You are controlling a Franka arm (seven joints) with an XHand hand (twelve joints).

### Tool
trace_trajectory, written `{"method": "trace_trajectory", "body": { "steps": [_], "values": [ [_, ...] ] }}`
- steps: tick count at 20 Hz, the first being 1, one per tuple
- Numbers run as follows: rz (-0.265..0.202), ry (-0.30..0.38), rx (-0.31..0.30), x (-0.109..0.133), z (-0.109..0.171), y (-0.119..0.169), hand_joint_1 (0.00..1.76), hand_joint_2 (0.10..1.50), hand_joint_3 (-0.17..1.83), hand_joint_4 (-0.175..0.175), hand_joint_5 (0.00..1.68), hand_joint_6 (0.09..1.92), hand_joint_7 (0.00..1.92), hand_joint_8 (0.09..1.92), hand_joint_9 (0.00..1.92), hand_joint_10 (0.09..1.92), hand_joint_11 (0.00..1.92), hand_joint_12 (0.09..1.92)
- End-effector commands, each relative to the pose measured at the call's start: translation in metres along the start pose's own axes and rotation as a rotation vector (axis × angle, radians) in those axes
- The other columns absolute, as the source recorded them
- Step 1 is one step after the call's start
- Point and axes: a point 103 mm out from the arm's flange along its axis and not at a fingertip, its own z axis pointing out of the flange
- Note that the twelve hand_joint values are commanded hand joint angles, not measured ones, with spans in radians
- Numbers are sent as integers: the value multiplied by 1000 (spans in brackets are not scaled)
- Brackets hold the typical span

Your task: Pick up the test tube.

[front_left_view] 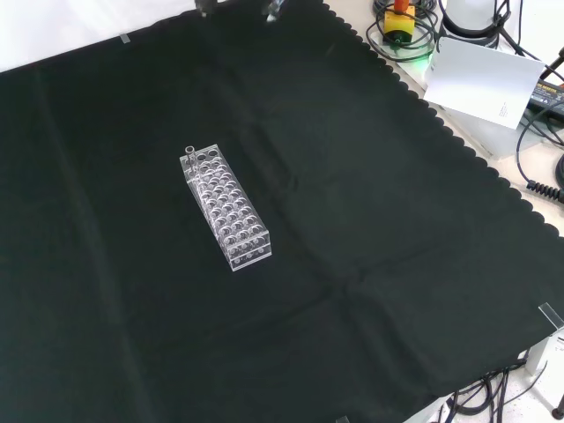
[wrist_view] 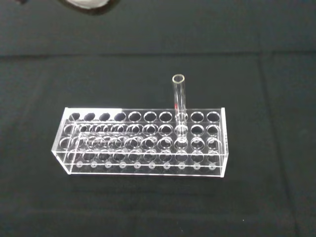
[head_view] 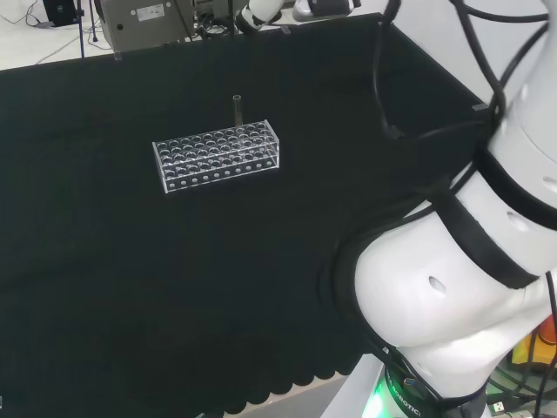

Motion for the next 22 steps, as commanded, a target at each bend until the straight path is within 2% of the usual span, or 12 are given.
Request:
{"method": "trace_trajectory", "body": {
  "steps": [1, 22],
  "values": [
    [-6, -6, 80, 4, 27, 54, 855, 745, 434, -147, 350, 511, 527, 895, 432, 886, 228, 1528],
    [1, -104, 254, -2, 104, 163, 912, 720, 475, -146, 319, 575, 545, 910, 473, 879, 257, 1516]
  ]
}}
